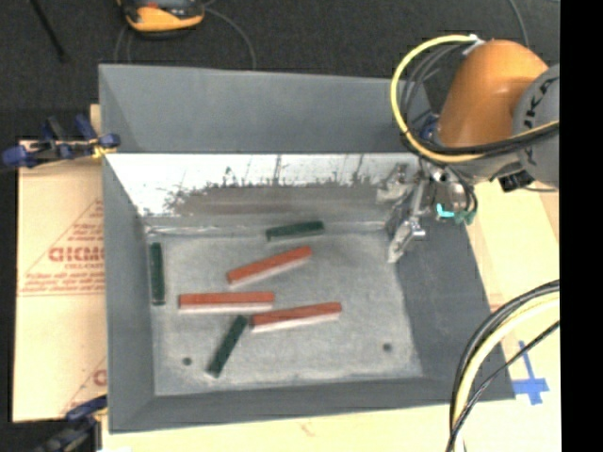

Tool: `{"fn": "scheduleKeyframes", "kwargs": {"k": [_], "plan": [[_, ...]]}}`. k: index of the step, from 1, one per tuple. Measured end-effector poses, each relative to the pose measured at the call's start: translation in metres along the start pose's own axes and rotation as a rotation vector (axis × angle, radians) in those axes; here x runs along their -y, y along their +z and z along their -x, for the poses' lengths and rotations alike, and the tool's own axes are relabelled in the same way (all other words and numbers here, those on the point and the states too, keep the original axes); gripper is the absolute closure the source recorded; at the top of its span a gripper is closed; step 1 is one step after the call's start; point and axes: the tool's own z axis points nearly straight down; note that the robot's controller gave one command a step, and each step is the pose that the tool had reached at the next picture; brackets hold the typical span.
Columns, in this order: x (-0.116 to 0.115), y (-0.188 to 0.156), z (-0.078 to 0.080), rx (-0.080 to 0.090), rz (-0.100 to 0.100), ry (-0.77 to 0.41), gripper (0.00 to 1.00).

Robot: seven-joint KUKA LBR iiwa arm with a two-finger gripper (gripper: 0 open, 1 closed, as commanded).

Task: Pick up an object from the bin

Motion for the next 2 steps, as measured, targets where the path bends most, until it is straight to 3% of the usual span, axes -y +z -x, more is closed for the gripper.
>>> {"fn": "scheduleKeyframes", "kwargs": {"k": [1,2], "plan": [[0.000,-0.005,0.002,0.008,-0.001,-0.002,0.00],[-0.043,0.049,-0.034,0.012,0.001,0.045,0.00]]}}
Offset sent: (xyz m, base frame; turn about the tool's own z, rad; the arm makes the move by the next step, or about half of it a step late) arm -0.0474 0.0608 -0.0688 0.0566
